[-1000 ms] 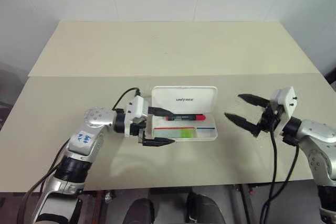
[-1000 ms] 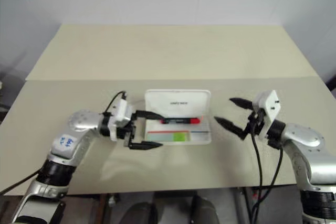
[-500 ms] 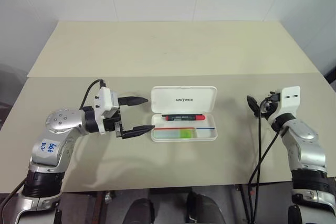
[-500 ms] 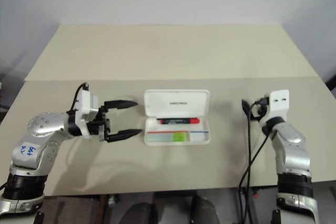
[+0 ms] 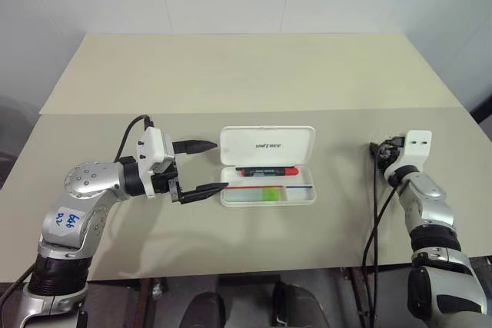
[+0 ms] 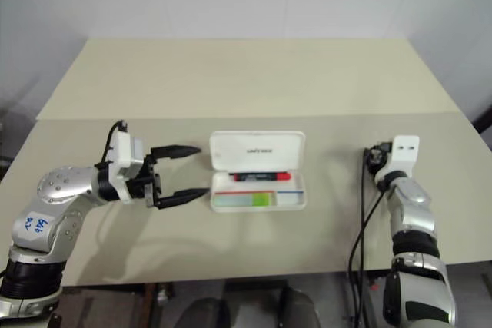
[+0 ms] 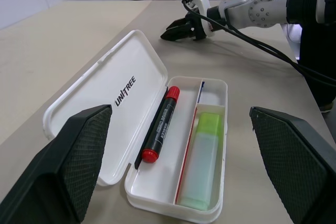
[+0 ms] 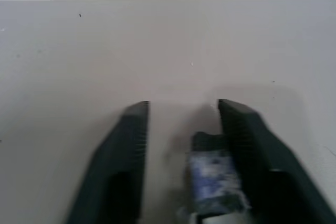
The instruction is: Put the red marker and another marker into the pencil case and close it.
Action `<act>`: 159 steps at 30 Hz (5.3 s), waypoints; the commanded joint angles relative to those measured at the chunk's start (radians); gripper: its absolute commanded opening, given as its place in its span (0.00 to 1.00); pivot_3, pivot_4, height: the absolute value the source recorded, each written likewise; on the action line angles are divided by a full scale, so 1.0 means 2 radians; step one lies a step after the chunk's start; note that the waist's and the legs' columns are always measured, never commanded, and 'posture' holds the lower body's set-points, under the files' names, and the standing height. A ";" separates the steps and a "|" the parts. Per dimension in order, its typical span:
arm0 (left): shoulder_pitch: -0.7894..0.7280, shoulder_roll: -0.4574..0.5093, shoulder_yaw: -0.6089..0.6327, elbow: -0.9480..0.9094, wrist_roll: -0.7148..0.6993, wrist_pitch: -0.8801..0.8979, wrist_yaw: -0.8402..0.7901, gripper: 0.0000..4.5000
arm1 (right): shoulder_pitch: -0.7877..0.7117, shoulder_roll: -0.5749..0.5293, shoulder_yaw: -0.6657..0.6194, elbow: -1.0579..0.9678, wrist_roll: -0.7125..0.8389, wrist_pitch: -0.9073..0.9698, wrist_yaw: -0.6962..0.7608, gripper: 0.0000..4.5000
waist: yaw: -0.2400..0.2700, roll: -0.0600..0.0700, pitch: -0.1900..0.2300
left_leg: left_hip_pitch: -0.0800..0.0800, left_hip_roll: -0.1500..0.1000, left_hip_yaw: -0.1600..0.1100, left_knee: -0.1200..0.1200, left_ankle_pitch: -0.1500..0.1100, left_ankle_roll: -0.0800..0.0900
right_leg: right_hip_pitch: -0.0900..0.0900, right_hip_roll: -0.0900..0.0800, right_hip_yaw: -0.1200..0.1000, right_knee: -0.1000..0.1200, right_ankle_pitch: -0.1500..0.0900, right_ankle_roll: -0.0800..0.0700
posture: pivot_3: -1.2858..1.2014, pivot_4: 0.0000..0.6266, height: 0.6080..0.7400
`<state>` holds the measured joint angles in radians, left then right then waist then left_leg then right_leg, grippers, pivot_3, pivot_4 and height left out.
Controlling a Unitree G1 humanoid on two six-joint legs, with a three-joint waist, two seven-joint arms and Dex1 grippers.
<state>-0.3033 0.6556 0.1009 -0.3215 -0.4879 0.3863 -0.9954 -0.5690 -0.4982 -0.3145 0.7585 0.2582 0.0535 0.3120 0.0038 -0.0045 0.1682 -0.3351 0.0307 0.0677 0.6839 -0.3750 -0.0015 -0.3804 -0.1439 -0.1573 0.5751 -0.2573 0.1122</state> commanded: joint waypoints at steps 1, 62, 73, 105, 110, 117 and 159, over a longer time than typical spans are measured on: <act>-0.003 0.005 0.008 -0.019 -0.014 -0.001 0.003 1.00 | 0.009 -0.004 -0.012 -0.014 0.007 0.012 -0.004 0.14 | -0.002 0.000 0.000 | 0.000 0.000 0.000 0.000 0.000 0.000 | 0.000 0.000 0.000 0.000 0.000 0.000 | 0.52 0.24 1.00; 0.034 -0.003 0.000 -0.042 -0.012 -0.013 0.021 1.00 | 0.039 -0.037 0.221 -0.267 0.051 0.037 0.556 0.09 | 0.005 0.002 0.001 | -0.001 0.001 0.000 -0.001 -0.001 -0.001 | -0.001 0.002 -0.001 -0.001 0.000 0.000 | 0.52 0.24 1.00; 0.024 -0.004 -0.004 -0.026 -0.008 -0.021 0.015 1.00 | 0.027 -0.018 0.207 -0.277 0.058 0.041 0.536 1.00 | 0.005 0.002 0.001 | -0.001 0.001 0.000 -0.001 -0.001 -0.001 | -0.001 0.002 -0.001 -0.001 0.000 0.000 | 0.52 0.24 1.00; 0.029 -0.009 0.066 0.121 0.020 -0.142 0.012 0.01 | 0.099 -0.180 0.063 -0.344 0.125 0.024 0.574 1.00 | 0.011 0.002 0.002 | 0.000 0.001 0.001 -0.001 -0.002 -0.001 | -0.001 0.003 -0.001 -0.003 0.000 0.000 | 0.52 0.24 1.00; -0.021 -0.039 0.043 0.175 0.068 -0.168 0.067 0.00 | 0.098 -0.177 0.070 -0.341 0.118 0.016 0.568 1.00 | 0.011 0.002 0.002 | 0.000 0.001 0.001 -0.001 -0.002 -0.001 | -0.001 0.003 -0.001 -0.003 0.000 0.000 | 0.52 0.24 1.00; -0.111 -0.089 -0.013 0.273 0.137 -0.181 0.126 0.00 | 0.095 -0.170 0.078 -0.346 0.111 0.014 0.554 1.00 | 0.012 0.002 0.001 | 0.000 0.001 0.001 -0.001 -0.001 -0.001 | 0.000 0.003 -0.001 -0.003 0.000 0.000 | 0.52 0.24 1.00; -0.151 -0.109 -0.234 0.220 0.223 -0.102 -0.043 0.00 | 0.183 -0.213 0.028 -0.485 0.176 0.137 0.496 1.00 | 0.013 0.001 0.001 | 0.000 0.001 0.000 0.000 -0.001 0.000 | 0.001 0.003 -0.001 -0.004 0.000 0.001 | 0.52 0.24 1.00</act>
<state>-0.6122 0.4358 -0.3363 0.1241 -0.0826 0.1571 -1.0855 -0.2061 -0.9161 -0.2184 -0.1737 0.5995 0.3445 1.3129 0.0291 -0.0020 0.1707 -0.3344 0.0332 0.0682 0.6842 -0.3777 -0.0018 -0.3774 -0.1384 -0.1598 0.5673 -0.2570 0.1132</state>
